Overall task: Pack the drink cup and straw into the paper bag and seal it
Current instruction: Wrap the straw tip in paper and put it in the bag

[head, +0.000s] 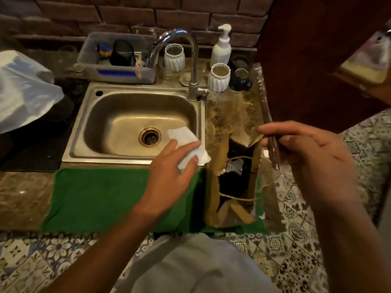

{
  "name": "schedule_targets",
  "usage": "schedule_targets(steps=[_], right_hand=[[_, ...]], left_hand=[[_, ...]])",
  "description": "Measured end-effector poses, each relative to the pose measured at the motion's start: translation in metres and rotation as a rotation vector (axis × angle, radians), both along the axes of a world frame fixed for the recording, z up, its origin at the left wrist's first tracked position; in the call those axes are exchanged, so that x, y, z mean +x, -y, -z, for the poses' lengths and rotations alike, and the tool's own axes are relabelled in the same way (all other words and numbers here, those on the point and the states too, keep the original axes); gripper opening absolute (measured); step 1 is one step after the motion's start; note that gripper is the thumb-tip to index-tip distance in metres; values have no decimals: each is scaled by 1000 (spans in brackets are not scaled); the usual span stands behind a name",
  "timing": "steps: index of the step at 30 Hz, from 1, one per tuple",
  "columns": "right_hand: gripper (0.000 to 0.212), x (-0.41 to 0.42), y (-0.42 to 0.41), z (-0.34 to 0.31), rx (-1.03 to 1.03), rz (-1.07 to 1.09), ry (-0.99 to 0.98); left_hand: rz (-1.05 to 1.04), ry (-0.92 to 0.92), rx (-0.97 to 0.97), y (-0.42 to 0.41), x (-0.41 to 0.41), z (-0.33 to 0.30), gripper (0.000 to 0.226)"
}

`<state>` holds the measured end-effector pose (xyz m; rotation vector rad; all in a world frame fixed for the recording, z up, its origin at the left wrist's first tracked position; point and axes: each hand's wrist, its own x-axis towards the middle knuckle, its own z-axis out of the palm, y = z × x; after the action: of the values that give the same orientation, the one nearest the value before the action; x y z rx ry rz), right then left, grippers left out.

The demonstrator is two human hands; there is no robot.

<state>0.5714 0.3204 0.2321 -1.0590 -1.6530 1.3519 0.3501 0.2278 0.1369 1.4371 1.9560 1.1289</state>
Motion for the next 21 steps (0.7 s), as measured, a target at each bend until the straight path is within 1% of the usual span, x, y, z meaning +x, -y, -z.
schedule_targets(steps=[2, 5, 8, 10, 11, 13, 14, 15, 17, 19, 21], right_hand=[[42, 17, -11, 3, -22, -38, 5], [34, 36, -21, 6, -31, -149, -9], [37, 49, -25, 9, 1, -142, -34], [28, 53, -26, 12, 67, -115, -40], [26, 55, -26, 14, 101, -105, -30], [25, 59, -27, 18, 137, -68, 4], [25, 61, -27, 20, 152, -44, 19], [25, 64, -27, 21, 171, -21, 34], [23, 69, -27, 24, 216, 25, 74], [20, 73, -26, 28, 269, 52, 137], [19, 74, -23, 33, 323, 102, 208]], left_hand=[[47, 9, -9, -5, 19, -2, 37], [32, 83, -17, -8, 37, 1, 37], [-20, 86, -85, -7, 49, 5, 46], [-62, 68, -176, -5, 54, 6, 62], [-70, 71, -238, -4, 57, 6, 75], [-69, 110, -353, -5, 60, 4, 98], [-70, 98, -405, -6, 61, 4, 102], [-71, 58, -445, -7, 61, 5, 101], [-65, -42, -470, -9, 62, 11, 87], [-66, -98, -419, -9, 62, 13, 69], [-68, -84, -345, -8, 61, 16, 57]])
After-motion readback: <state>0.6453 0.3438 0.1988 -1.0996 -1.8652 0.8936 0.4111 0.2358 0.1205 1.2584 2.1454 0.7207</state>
